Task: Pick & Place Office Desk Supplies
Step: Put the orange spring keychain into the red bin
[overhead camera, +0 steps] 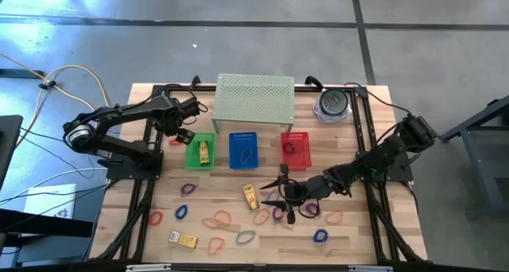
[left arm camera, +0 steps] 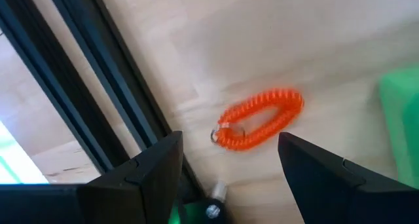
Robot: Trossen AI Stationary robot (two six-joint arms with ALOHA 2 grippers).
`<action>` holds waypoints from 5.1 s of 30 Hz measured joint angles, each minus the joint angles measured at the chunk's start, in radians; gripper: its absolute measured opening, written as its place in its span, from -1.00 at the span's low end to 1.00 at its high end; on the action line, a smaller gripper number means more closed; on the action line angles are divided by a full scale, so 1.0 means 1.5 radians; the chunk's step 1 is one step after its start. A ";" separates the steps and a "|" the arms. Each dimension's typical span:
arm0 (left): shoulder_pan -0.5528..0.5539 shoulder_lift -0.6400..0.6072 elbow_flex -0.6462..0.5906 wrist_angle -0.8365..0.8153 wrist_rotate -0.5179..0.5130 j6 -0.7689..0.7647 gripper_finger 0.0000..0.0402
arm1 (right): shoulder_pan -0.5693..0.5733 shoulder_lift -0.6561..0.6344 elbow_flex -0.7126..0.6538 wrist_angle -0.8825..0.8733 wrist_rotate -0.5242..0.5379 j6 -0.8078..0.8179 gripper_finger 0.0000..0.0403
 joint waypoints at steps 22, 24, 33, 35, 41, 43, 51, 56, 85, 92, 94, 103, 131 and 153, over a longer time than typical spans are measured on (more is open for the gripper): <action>0.009 0.042 -0.022 0.004 0.003 -0.136 0.20 | 0.000 0.000 0.000 -0.011 0.000 0.015 -0.09; 0.010 0.042 -0.024 0.010 0.003 -0.135 0.20 | 0.000 0.000 0.000 -0.011 0.000 0.016 -0.09; 0.000 0.042 -0.025 0.018 0.003 -0.021 0.20 | 0.000 0.000 0.000 -0.011 0.000 0.014 -0.09; 0.000 0.042 -0.025 0.017 0.001 0.008 0.20 | 0.000 0.000 0.000 -0.012 0.000 0.013 -0.09; 0.000 0.042 -0.025 0.017 0.001 0.025 0.20 | -0.007 0.000 0.000 -0.012 -0.001 0.011 -0.09; -0.002 0.042 -0.025 0.017 0.009 0.025 0.20 | -0.008 0.000 0.000 -0.013 0.000 0.012 -0.09; -0.063 0.042 -0.025 0.018 0.036 0.051 0.20 | -0.008 0.000 0.000 -0.015 -0.001 0.014 -0.09; -0.082 0.042 -0.025 0.018 0.035 0.050 0.20 | -0.008 0.000 0.000 -0.015 -0.001 0.016 -0.09; -0.055 0.042 -0.025 0.083 0.055 0.010 0.20 | -0.009 0.000 0.000 -0.019 0.000 0.016 -0.09; -0.055 0.042 -0.043 0.085 0.055 -0.015 0.20 | -0.009 0.000 0.000 -0.020 0.000 0.019 -0.09; -0.055 0.042 -0.046 0.089 0.056 -0.016 0.20 | -0.009 0.000 0.000 -0.020 0.000 0.019 -0.09; -0.052 0.041 -0.075 0.134 0.061 -0.049 0.20 | -0.009 0.000 0.000 -0.020 -0.001 0.019 -0.09; -0.053 0.042 -0.082 0.157 0.082 -0.079 -0.26 | -0.009 0.000 0.000 -0.020 -0.001 0.019 -0.09; -0.097 0.024 -0.082 0.153 0.016 -0.054 -0.97 | -0.009 0.000 0.000 -0.020 0.000 0.018 -0.09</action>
